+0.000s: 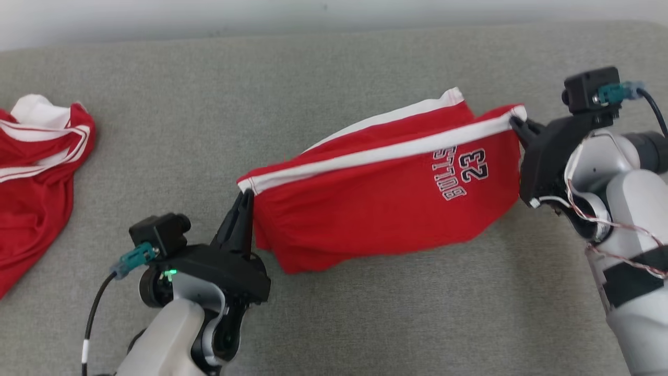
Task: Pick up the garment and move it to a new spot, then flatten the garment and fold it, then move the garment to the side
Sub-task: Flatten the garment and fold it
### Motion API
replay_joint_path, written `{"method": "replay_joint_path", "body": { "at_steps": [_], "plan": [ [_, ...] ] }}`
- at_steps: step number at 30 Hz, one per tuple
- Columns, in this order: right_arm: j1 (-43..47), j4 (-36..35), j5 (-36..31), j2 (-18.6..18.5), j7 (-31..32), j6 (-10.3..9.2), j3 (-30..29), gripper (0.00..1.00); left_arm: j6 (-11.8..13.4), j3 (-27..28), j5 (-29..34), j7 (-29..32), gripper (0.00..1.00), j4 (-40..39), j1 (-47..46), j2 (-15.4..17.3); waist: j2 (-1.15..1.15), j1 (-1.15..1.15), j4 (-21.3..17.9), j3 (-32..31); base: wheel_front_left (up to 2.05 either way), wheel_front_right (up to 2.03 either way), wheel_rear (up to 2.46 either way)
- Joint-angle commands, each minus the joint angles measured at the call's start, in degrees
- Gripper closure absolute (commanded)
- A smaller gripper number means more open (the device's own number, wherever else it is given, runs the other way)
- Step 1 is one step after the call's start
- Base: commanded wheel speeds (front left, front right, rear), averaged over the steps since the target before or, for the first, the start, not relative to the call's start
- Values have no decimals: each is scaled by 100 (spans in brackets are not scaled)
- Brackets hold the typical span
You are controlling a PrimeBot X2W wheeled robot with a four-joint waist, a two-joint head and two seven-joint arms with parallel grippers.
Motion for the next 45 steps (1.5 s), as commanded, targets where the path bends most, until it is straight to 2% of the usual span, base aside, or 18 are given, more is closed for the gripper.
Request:
{"method": "replay_joint_path", "body": {
  "at_steps": [1,10,11,12,13,14,18,22,25,29,33,39,45],
  "plan": [
    [-67,45,-54,16,-61,-15,12,100,25,10,57,-31,100,28,-73,-5,-1,-2,150,180,0,0,0],
    [-915,1330,-240,184,-869,-15,143,100,-19,-58,110,-79,100,504,-593,-246,-1,-2,329,411,0,0,0],
    [-975,1433,-222,213,-950,-15,158,75,-34,-62,100,-78,100,549,-625,-268,-1,-2,338,414,0,0,0],
    [-1022,1537,-169,253,-1012,-15,180,49,-57,-86,78,-38,89,601,-644,-294,-1,-2,345,411,0,0,0],
    [-1068,1630,-152,263,-1085,-15,208,0,-62,-96,87,-64,22,640,-670,-308,-1,-2,350,404,0,0,0],
    [-1108,1713,-130,265,-1154,-15,238,0,-77,-86,113,-123,0,669,-692,-316,-1,-2,356,389,0,0,0],
    [-1214,1950,-38,279,-1534,-15,314,0,-131,-34,178,-290,0,781,-668,-344,-1,-2,351,260,0,0,0],
    [-1252,2161,90,257,-1830,-15,301,0,-56,152,331,-437,0,787,-534,-298,-1,-2,321,61,0,0,0],
    [-1193,2337,222,214,-1876,-15,315,0,24,331,627,-474,0,697,-338,-218,-1,-2,297,-91,0,0,0],
    [-1053,2568,395,96,-1820,-15,290,0,35,788,1274,-473,0,191,92,-163,-1,-2,297,-229,0,0,0],
    [-928,2786,554,8,-1733,-15,204,0,-84,1234,2101,-470,0,-362,599,-108,-1,-2,315,-251,0,0,0],
    [-903,3066,755,-57,-1653,-15,1,0,-368,1784,3168,-471,0,-1001,1323,-192,-1,-2,409,-104,0,0,0],
    [-1000,3305,754,-79,-1582,-15,-61,0,-638,2297,3566,-471,0,-1307,1881,-376,-1,-2,557,75,0,0,0]
  ]
}}
